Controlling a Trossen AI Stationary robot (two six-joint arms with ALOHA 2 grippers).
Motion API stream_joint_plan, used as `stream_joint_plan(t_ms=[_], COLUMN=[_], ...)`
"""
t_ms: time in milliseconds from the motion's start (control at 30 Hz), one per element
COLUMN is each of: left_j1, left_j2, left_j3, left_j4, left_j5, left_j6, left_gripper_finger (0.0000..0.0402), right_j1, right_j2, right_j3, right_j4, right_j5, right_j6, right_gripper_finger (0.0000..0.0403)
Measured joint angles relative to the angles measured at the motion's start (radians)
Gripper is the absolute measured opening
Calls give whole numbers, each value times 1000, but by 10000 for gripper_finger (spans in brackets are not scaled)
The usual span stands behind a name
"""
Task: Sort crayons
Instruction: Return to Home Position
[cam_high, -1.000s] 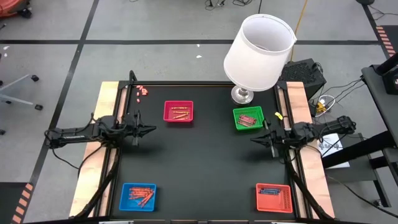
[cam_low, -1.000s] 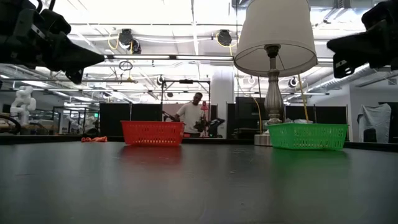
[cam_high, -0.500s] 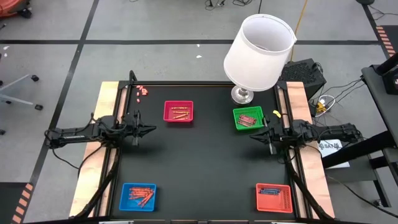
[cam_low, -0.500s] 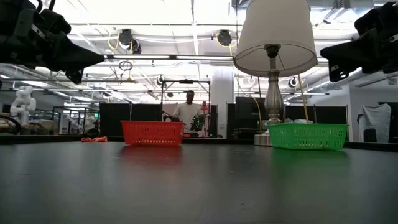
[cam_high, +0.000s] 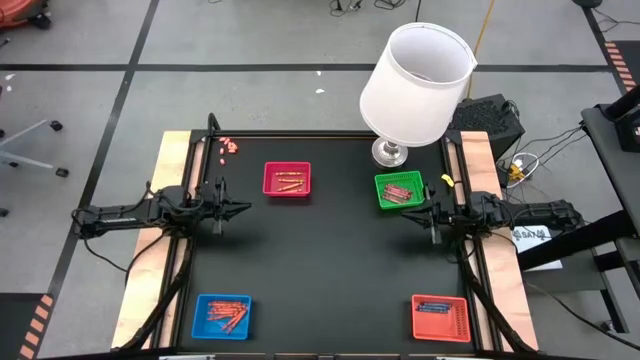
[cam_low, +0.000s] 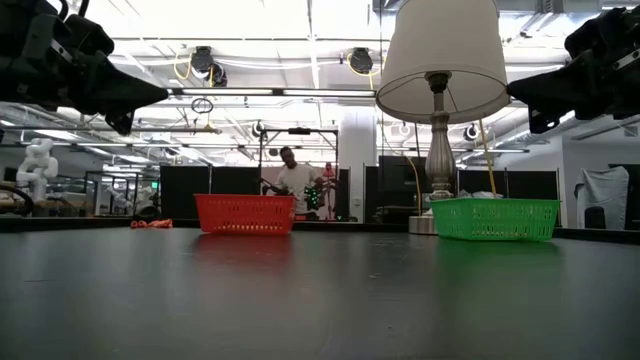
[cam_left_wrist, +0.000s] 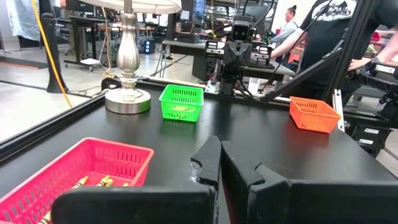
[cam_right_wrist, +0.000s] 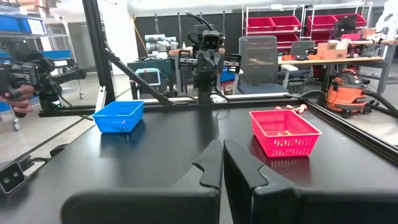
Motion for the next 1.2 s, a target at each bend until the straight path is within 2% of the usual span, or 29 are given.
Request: stream_joint_plan(t_ms=[467,800,1200], left_j1=[-9,-38,-39], left_j2=[0,0,0], left_j3=[-1,-4,-4], left_j4=[4,26,19], left_j5=[64,27,40], left_j6=[-18,-21,-21], left_gripper_finger=[1,0,0], right_j1=[0,0,0], right_j2=[0,0,0], right_j3=[0,0,0], right_j4=[4,4,5], right_j5=[3,3,3], right_j6=[0,0,0], right_gripper_finger=[0,0,0])
